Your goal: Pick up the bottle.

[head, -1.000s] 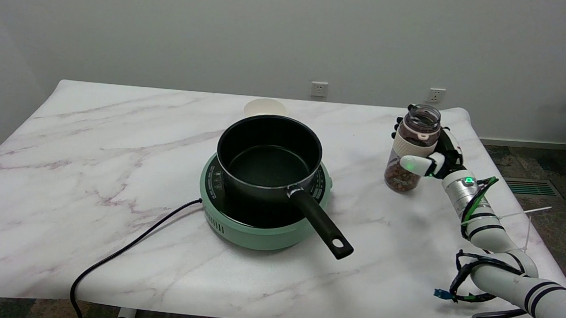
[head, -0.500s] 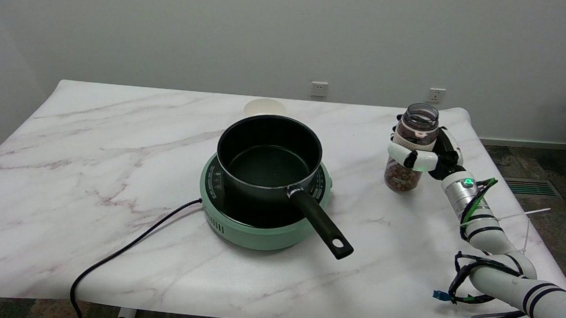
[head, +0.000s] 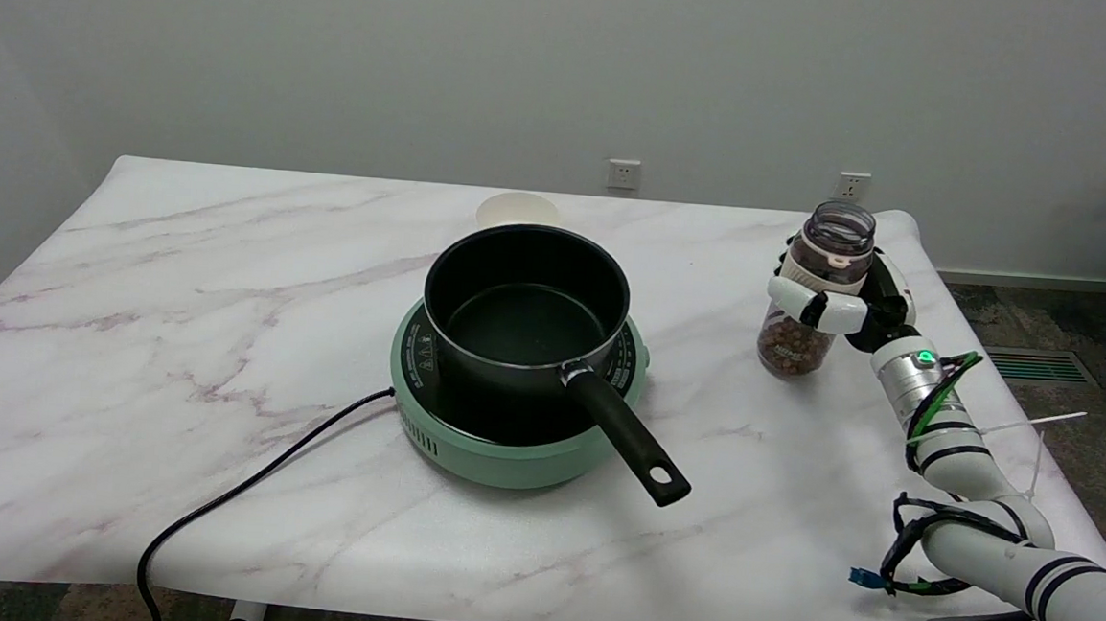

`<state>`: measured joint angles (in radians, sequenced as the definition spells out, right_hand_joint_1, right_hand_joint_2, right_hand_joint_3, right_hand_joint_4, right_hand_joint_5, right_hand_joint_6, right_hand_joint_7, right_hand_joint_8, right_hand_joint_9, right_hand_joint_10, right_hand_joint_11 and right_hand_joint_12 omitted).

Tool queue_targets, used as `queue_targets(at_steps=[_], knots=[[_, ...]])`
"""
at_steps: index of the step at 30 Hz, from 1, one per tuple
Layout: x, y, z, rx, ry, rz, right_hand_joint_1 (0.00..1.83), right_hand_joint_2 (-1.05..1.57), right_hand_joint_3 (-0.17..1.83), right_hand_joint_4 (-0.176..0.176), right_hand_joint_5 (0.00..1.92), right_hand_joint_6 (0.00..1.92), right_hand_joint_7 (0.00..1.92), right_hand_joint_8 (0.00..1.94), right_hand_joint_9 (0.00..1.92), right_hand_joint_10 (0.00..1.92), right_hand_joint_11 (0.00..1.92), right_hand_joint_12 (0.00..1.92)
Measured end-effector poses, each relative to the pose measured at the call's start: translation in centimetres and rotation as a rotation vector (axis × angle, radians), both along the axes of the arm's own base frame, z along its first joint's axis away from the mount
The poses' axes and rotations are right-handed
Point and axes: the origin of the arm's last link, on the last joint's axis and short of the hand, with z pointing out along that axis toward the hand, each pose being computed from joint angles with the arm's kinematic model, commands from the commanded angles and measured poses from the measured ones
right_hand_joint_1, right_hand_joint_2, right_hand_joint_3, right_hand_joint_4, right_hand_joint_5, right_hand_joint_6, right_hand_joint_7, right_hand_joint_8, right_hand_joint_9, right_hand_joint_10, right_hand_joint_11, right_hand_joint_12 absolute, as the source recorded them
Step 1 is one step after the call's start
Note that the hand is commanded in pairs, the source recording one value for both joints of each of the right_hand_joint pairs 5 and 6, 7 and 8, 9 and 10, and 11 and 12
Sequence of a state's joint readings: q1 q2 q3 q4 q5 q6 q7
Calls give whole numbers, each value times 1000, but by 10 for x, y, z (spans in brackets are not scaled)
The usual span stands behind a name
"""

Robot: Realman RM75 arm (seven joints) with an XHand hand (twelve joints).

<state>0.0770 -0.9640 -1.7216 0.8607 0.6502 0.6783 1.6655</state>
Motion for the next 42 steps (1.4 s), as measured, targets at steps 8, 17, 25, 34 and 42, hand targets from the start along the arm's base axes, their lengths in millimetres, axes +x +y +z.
queue_targets(at_steps=[8,17,25,34,42], knots=[[4,1,3,-4,-7,21,1459,886,698,0,1585,1585,1480,1480,1399,1399,1211,1211],[24,-3,7,12,20,69,1429,1053,574,0,1693,1693,1541,1541,1470,1470,1267,1267],[59,-18,2,67,68,125,1443,1012,606,0,1676,1676,1523,1523,1452,1452,1251,1251],[95,-37,-10,140,163,145,1485,833,757,0,1609,1609,1479,1479,1415,1415,1214,1214],[127,-51,-25,198,252,168,1504,754,837,0,1571,1571,1469,1469,1397,1397,1202,1202]])
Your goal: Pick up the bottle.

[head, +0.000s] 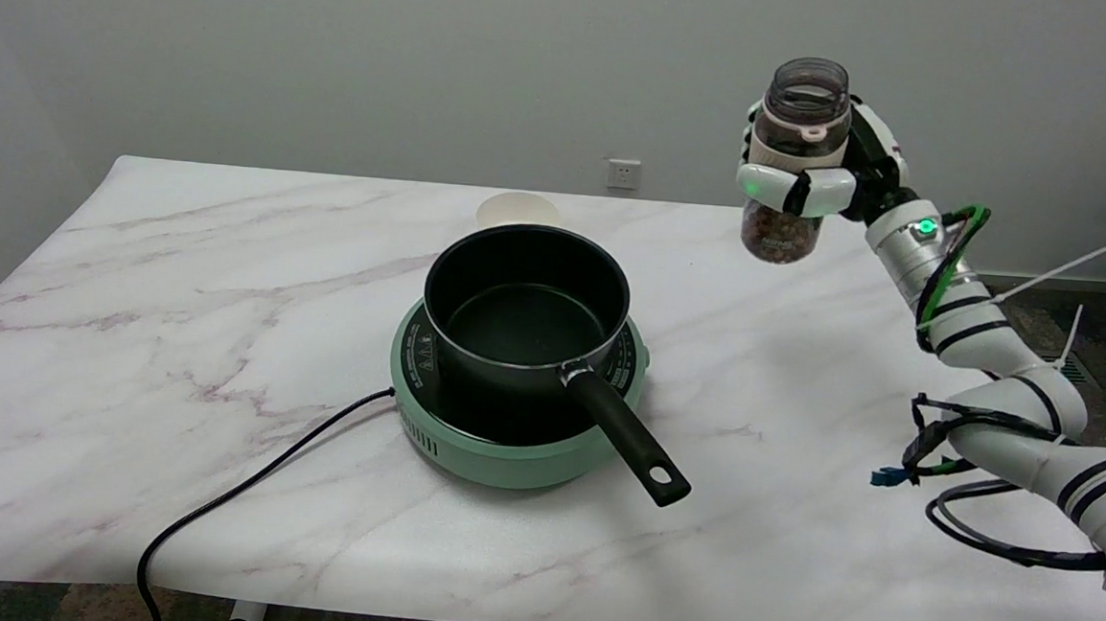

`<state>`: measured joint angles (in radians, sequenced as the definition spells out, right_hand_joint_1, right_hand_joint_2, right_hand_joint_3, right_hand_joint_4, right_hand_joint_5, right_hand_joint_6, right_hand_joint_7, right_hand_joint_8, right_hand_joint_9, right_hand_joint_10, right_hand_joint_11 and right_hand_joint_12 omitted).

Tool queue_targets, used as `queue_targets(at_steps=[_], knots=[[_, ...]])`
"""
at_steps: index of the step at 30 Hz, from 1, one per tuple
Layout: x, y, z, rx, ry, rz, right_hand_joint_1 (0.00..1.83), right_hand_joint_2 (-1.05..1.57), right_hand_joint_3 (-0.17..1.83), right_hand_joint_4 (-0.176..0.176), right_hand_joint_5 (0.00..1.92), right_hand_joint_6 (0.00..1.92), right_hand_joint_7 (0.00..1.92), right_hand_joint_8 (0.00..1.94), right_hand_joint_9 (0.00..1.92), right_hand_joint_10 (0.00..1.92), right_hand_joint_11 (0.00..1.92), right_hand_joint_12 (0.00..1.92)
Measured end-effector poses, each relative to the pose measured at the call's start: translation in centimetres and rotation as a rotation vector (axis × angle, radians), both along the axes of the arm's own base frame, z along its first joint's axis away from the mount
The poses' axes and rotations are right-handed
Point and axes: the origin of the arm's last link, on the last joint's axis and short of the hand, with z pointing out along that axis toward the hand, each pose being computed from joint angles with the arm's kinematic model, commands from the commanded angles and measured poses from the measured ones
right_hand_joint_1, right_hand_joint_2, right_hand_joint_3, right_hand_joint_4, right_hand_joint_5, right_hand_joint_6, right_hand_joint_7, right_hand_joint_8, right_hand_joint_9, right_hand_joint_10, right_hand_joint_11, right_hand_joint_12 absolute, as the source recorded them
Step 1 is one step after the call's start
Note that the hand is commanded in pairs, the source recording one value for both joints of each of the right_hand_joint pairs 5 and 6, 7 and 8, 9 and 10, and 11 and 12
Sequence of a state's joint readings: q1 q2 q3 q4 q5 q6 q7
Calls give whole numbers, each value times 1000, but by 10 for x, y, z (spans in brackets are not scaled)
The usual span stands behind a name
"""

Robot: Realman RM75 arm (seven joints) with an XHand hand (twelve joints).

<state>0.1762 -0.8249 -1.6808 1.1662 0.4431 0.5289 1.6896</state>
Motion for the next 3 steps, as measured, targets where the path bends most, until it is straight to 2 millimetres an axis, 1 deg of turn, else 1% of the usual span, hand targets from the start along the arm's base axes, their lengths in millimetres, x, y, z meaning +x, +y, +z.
queue_targets(at_steps=[3], knots=[[10,-4,-7,19,38,7,1508,734,857,0,1558,1558,1467,1467,1392,1392,1196,1196]])
